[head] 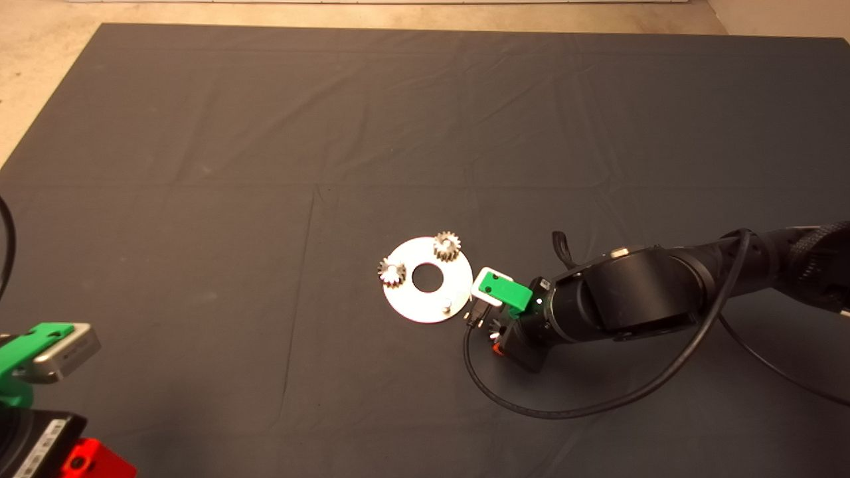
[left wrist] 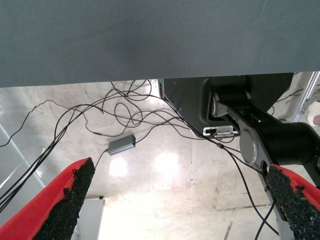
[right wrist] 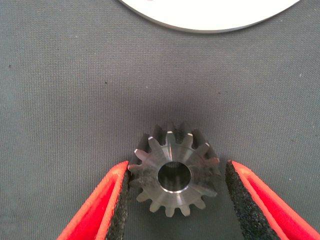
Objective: Install three planetary gears onto the carrier pins
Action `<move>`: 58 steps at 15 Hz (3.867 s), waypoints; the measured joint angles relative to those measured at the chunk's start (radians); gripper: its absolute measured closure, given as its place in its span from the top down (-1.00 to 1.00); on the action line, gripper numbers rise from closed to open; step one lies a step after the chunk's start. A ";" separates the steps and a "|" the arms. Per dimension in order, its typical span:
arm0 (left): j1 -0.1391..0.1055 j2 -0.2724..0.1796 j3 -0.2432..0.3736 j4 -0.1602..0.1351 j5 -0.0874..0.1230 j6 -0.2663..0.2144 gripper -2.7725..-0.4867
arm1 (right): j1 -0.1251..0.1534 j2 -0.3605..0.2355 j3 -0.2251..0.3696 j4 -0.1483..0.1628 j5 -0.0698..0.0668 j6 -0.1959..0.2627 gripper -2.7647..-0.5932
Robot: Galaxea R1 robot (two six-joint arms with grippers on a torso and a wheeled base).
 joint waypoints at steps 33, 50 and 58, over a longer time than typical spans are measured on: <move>0.000 -0.001 0.000 -0.018 0.000 0.000 0.77 | 0.048 0.045 -0.004 0.025 -0.008 0.048 -0.63; 0.000 -0.001 0.000 -0.018 0.000 0.001 0.77 | 0.135 0.201 -0.122 0.120 -0.007 0.101 -0.63; 0.000 -0.001 0.000 -0.018 0.000 0.005 0.77 | 0.144 0.223 -0.160 0.139 -0.006 0.101 -0.63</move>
